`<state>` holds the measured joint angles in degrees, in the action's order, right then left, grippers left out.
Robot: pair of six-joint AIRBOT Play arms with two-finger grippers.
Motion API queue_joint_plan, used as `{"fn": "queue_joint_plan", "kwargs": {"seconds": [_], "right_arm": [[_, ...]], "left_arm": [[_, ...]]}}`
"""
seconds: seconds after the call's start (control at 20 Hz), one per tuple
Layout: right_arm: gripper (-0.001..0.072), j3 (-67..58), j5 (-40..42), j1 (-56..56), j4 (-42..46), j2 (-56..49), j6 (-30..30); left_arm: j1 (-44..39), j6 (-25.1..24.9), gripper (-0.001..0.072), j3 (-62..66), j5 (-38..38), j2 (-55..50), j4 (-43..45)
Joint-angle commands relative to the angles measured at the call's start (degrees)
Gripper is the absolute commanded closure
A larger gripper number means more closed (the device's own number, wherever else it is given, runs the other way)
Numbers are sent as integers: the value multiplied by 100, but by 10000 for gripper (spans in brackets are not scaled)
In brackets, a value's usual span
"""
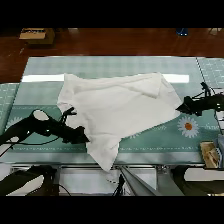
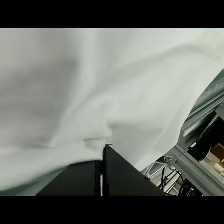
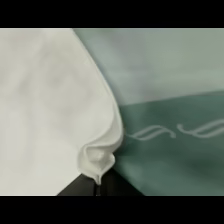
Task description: Fold the shirts.
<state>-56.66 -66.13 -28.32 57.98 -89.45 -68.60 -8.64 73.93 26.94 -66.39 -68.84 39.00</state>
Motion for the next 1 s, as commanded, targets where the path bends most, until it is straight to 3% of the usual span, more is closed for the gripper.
{"fn": "queue_joint_plan", "kwargs": {"seconds": [0.0, 0.2, 0.45, 0.6, 0.7, 0.8, 0.95], "right_arm": [[678, -341, -339, 289, -496, 258, 409], [678, -1561, -758, 273, -1508, 1620, 715], [679, -3287, -13, 289, -1985, 3453, 254], [679, -4041, 654, 289, -1504, 4352, -350], [679, -4457, 699, 289, -507, 4835, -981], [678, -4621, 616, 289, 306, 5246, -1633], [679, -4625, 87, 289, 793, 5716, -1825]], "left_arm": [[118, -153, 688, 664, 20, 166, 0], [625, -153, 689, 2693, 33, 1126, 2], [1403, -149, 688, 6334, 487, 2144, 258], [1480, -20, 689, 7962, 483, 2422, 793], [1480, 376, 690, 8548, 372, 2669, 1303], [1480, 879, 690, 8741, -92, 2942, 1781], [1482, 1394, 690, 8743, -1224, 3263, 2122]]}}
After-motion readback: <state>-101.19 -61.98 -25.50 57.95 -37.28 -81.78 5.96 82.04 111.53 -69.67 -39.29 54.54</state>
